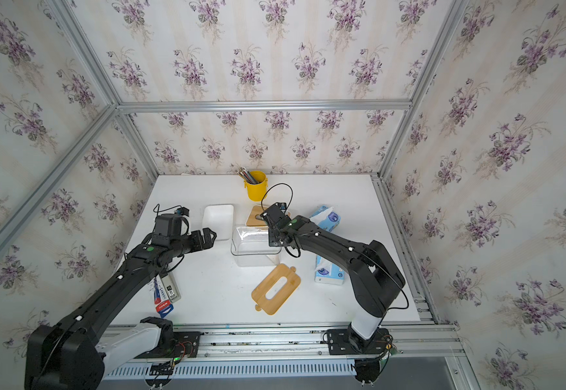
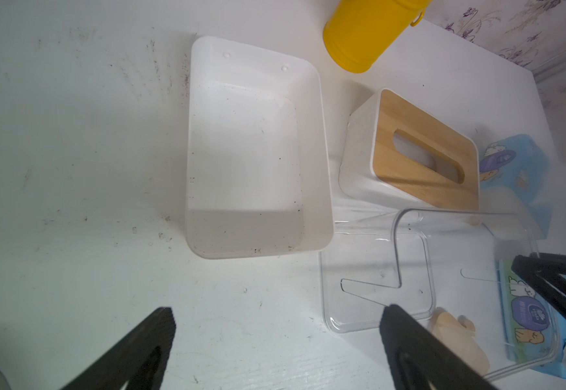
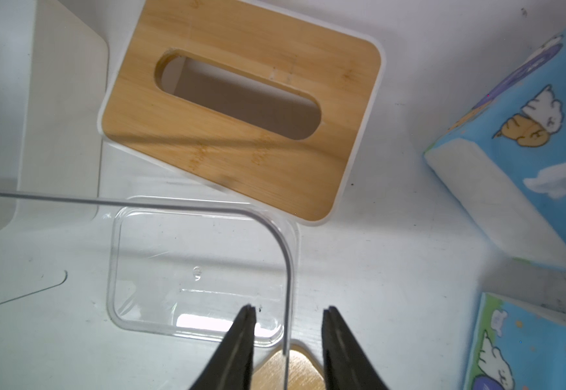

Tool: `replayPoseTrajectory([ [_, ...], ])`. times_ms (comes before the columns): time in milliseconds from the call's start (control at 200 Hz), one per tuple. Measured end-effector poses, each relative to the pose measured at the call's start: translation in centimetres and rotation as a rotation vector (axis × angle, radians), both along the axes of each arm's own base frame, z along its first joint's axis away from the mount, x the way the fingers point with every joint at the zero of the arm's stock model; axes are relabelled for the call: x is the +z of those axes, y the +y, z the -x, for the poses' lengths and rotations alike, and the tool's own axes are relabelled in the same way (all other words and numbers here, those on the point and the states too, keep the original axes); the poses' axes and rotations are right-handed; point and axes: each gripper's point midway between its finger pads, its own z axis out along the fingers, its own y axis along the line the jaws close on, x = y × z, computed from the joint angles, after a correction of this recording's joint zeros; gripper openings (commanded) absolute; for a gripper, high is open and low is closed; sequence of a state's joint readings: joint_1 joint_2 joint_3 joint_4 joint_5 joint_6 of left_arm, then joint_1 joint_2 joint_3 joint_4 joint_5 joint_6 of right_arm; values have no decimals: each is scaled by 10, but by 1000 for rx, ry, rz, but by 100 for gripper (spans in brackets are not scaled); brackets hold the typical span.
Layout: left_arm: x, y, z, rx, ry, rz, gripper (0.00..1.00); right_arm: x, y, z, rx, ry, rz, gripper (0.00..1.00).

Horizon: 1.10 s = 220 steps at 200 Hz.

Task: Put the tissue paper into the tissue box
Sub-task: Move the tissue box to the center of the board, then pick up the paper towel from the center of the board.

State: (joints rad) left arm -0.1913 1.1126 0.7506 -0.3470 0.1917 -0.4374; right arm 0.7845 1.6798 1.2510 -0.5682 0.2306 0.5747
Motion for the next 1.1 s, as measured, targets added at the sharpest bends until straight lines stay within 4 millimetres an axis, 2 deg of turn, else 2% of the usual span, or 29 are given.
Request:
replayPoseTrajectory([
  [45,2,-2,-1,-7,-5,-3,99,10,0,2,7,-8,-19,65],
  [100,5,-5,-2,-17,-10,-6,99,21,-2,6,18,-19,-32,71],
  [215,11,-8,-4,-26,-23,-17,99,52,-15,16,27,-57,-45,79],
  [305,13,-13,-4,-40,-31,-25,99,61,-34,21,12,-70,-17,82],
  [365,13,-16,-2,-55,-29,-30,99,56,-53,23,-19,-60,22,83],
  [510,11,-24,0,-82,-14,-40,99,18,-115,38,-128,24,155,86],
  [669,17,-31,-2,-108,-29,-53,99,-3,-151,49,-210,69,197,88],
  [804,17,-31,-2,-113,-31,-62,99,-14,-160,53,-228,92,213,88],
  [1099,11,-33,-1,-118,-15,-69,99,-21,-156,52,-226,104,211,86],
])
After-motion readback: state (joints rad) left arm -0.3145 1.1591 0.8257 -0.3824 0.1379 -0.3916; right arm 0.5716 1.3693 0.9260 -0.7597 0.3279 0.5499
